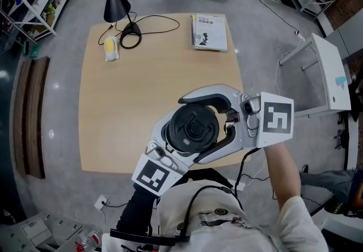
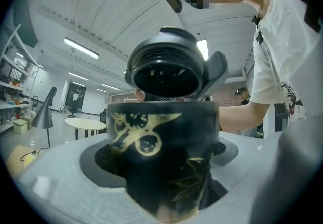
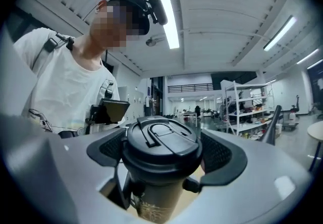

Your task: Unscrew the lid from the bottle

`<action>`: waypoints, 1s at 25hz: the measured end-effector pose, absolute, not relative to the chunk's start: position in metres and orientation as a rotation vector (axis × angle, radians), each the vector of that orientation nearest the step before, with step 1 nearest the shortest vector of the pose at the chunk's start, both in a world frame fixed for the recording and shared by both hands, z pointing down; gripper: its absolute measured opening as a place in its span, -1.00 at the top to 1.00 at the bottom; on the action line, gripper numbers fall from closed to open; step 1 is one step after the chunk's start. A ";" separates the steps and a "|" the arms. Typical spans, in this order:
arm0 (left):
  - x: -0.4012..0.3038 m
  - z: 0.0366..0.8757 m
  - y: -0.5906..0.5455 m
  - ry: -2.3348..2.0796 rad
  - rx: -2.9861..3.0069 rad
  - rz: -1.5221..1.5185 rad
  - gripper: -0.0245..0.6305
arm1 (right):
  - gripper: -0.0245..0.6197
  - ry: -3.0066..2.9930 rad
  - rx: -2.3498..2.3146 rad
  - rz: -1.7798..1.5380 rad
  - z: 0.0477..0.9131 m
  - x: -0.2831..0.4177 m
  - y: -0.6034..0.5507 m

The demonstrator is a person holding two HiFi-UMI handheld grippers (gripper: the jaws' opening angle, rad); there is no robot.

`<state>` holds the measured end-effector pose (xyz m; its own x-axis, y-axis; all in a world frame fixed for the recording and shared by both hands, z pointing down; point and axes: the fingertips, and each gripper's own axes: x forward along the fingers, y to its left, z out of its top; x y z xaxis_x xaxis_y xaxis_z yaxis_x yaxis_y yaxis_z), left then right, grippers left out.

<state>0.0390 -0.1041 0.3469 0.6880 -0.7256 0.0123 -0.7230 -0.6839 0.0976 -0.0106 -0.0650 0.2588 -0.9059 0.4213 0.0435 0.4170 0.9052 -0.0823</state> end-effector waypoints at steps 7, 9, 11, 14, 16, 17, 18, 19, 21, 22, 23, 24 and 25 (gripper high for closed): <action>0.004 0.358 -0.113 -1.349 2.744 -0.003 -0.41 | -0.51 -3.137 0.411 -0.023 0.256 0.024 -0.158; -0.010 0.361 -0.118 -1.417 2.709 0.016 -0.41 | -0.51 -3.098 0.699 -0.005 0.267 0.039 -0.175; -0.028 0.364 -0.127 -1.499 2.635 -0.006 -0.41 | -0.51 -3.054 0.919 0.052 0.279 0.051 -0.188; -0.059 0.370 -0.133 -1.621 2.526 -0.022 -0.41 | -0.51 -3.016 1.126 0.140 0.291 0.069 -0.202; -0.074 0.371 -0.135 -1.688 2.500 0.021 -0.41 | -0.51 -3.002 1.209 0.159 0.291 0.081 -0.207; -0.079 0.371 -0.136 -1.711 2.496 0.043 -0.41 | -0.51 -2.993 1.236 0.150 0.291 0.087 -0.209; -0.082 0.370 -0.138 -1.729 2.493 0.058 -0.41 | -0.51 -2.986 1.255 0.139 0.290 0.092 -0.210; -0.085 0.368 -0.140 -1.743 2.487 0.064 -0.41 | -0.51 -2.984 1.268 0.133 0.289 0.096 -0.211; -0.091 0.362 -0.144 -1.767 2.478 0.065 -0.41 | -0.51 -2.987 1.283 0.128 0.288 0.101 -0.211; -0.093 0.360 -0.146 -1.777 2.479 0.061 -0.41 | -0.51 -2.982 1.287 0.118 0.288 0.102 -0.212; -0.095 0.357 -0.148 -1.786 2.483 0.055 -0.41 | -0.51 -2.973 1.290 0.100 0.289 0.102 -0.213; -0.097 0.356 -0.149 -1.794 2.485 0.051 -0.41 | -0.51 -2.962 1.293 0.078 0.289 0.101 -0.213; -0.099 0.355 -0.151 -1.803 2.485 0.052 -0.41 | -0.51 -2.952 1.297 0.056 0.290 0.101 -0.214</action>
